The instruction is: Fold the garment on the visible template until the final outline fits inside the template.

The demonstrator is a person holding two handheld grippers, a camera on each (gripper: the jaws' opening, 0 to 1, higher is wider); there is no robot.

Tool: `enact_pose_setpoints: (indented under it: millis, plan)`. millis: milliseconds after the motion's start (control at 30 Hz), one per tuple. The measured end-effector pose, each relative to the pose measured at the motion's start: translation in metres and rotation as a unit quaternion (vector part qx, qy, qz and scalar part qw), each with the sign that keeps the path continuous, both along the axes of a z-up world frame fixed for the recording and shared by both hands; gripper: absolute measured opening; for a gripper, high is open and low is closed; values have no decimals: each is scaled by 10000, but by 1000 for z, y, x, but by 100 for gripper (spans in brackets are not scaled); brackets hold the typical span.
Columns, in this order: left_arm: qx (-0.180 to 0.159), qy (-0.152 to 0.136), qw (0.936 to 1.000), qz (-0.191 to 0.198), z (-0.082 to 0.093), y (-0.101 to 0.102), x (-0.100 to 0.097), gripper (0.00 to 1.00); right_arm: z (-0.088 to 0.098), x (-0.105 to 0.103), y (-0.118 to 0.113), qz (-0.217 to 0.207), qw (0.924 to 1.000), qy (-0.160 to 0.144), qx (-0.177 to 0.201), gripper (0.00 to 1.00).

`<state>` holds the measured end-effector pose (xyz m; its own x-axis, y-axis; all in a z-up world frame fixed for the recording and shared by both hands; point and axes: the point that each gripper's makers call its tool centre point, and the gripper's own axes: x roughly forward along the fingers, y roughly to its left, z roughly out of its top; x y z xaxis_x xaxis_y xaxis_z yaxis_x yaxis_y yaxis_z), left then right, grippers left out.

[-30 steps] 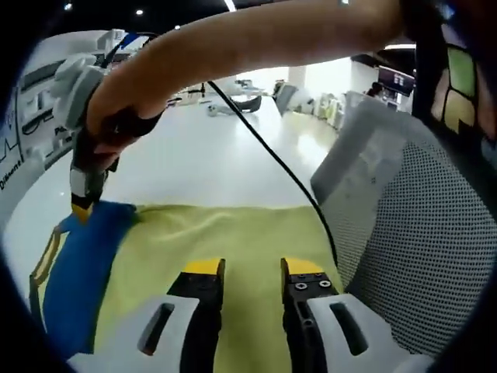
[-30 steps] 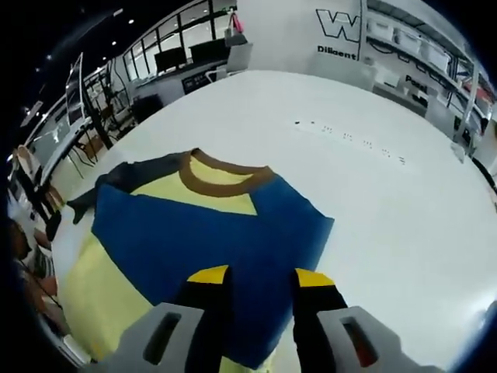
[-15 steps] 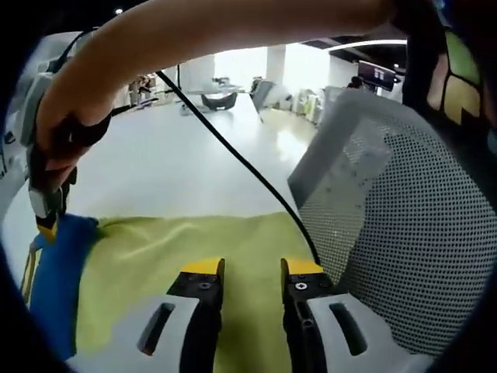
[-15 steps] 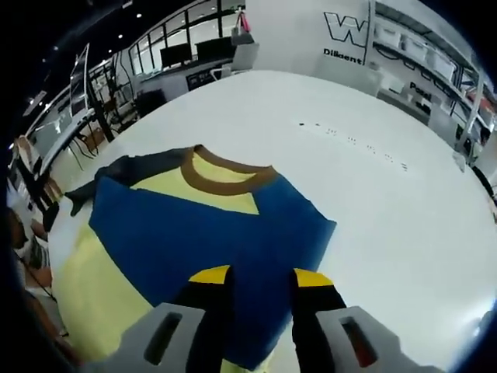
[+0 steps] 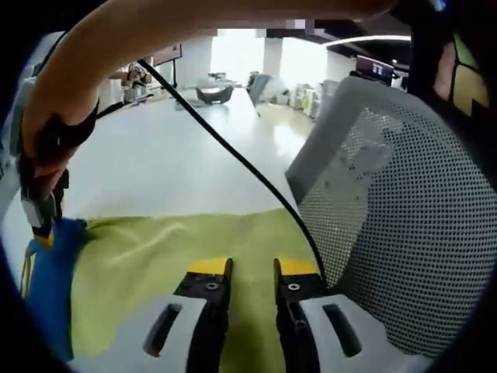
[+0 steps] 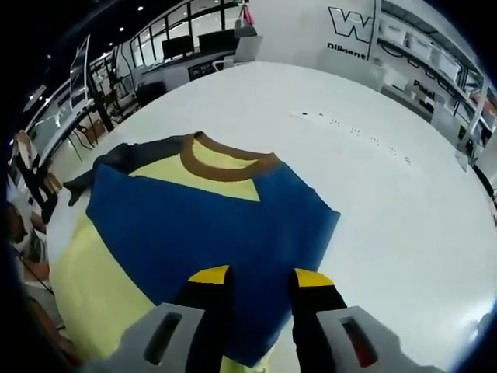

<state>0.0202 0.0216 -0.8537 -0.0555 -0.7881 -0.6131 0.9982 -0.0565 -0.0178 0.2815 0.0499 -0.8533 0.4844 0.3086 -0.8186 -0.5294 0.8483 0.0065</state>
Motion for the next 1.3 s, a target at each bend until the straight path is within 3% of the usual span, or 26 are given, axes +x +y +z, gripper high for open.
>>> enact_pose_setpoints:
  millis: [267,400,467,567,700,1300]
  plan:
    - [-125,-32,9998,123,0,1,-1,15,-3,-2,0,127,9998,-34,-125,24]
    - [-152,-73,9998,133,0,0,-1,12,-3,-3,-1,-8,9998,-9,-218,20]
    - [-143,-93,9993,332,0,-1,3,9,-3,-4,0,-10,9997,0,-244,16]
    - [-64,-197,9993,299,0,-3,4,0,-4,-8,9,329,9987,-52,-390,7]
    - [-65,-217,9992,324,0,-4,6,0,-4,-11,12,463,9974,-156,-523,0]
    - [-253,-33,9984,498,0,-22,12,0,-5,-6,0,518,9970,-268,-504,0]
